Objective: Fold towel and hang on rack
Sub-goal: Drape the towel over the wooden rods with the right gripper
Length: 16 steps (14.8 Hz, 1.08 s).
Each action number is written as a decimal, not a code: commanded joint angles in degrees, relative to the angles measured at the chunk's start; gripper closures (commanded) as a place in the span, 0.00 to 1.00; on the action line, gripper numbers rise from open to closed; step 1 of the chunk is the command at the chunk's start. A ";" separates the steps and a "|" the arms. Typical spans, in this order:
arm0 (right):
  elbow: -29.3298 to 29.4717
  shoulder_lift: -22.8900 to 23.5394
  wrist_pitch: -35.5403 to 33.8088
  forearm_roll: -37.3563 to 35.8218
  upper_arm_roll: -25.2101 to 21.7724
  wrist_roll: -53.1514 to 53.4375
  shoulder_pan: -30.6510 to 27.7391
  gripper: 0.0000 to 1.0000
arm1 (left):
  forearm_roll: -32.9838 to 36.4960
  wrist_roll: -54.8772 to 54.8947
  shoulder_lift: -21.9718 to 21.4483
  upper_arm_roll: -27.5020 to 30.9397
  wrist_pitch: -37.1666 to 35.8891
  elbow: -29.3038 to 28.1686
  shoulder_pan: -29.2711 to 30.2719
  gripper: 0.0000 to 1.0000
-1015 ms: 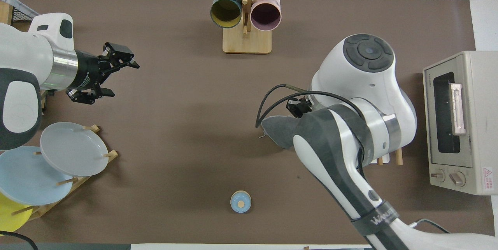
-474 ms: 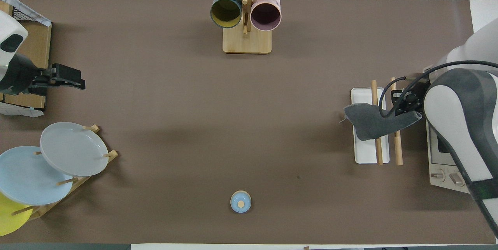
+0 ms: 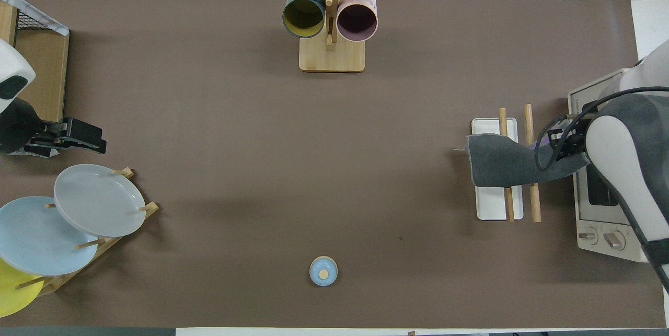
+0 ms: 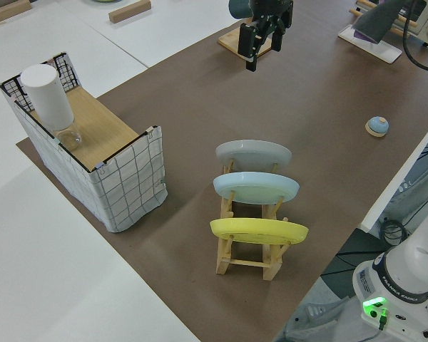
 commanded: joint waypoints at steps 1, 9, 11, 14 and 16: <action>-4.98 -3.22 2.09 -3.58 0.75 -1.06 -0.44 1.00 | 1.61 0.95 -0.13 1.89 1.64 1.86 -2.12 0.00; -7.45 -4.10 5.00 -3.68 0.84 -2.02 -0.35 0.71 | 6.63 0.86 2.34 2.43 -1.26 7.60 -2.92 0.00; -7.27 -4.10 5.09 -3.68 0.84 -2.02 -0.35 0.00 | 6.36 0.43 1.73 2.25 -0.47 6.19 -2.57 0.00; -6.31 -3.66 5.09 -3.59 0.84 -2.11 -0.26 0.00 | 3.90 0.43 1.55 2.34 0.41 5.66 -2.30 0.00; -5.51 -3.57 4.91 -3.24 0.92 -2.20 -0.26 0.00 | 3.81 0.43 1.28 2.34 2.25 4.35 -2.30 0.00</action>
